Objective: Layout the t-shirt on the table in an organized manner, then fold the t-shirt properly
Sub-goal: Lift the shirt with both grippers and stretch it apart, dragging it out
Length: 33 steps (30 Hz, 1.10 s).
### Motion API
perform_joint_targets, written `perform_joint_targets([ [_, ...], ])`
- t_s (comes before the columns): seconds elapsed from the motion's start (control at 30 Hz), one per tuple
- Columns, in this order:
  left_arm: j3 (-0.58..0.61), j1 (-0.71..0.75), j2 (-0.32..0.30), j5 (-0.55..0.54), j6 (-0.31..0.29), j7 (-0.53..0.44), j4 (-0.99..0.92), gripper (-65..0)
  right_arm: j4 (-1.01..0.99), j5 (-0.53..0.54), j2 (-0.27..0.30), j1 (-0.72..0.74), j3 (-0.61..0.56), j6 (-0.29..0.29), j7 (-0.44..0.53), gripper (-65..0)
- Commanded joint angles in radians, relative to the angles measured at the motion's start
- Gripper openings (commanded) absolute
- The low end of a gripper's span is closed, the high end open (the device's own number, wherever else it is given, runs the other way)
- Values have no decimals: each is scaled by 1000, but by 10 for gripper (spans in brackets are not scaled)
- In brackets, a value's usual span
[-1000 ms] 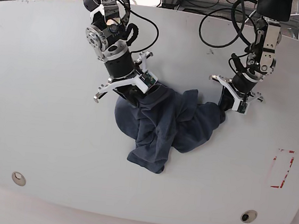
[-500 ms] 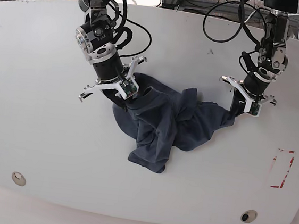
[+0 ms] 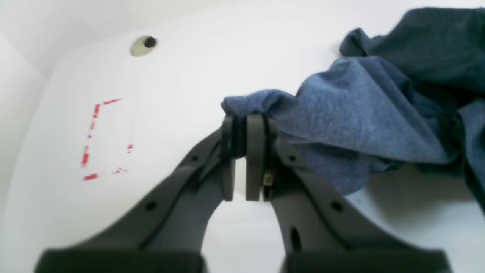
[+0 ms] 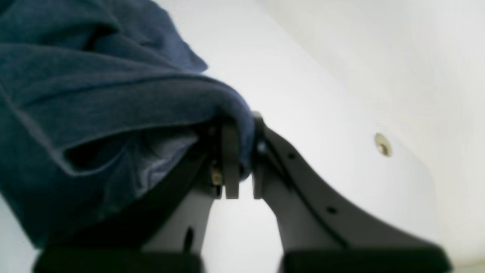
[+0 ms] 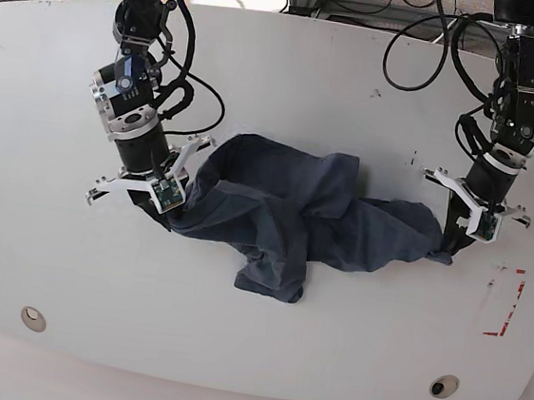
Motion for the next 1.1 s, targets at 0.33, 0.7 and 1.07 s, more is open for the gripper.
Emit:
perform_joint_targets([
  [0.33, -4, -201, -41, -9, 0, 135, 139, -650, 21, 0, 17, 214, 19, 43, -99, -648],
  [0.7, -4, -364, -43, -9, 0, 234, 158, -650, 18, 1, 85, 379, 19, 43, -182, -647],
  [1.07, -12, -510, -43, -9, 0, 306, 155, -650, 7, 6, 169, 524, 18, 48, -264, -645],
])
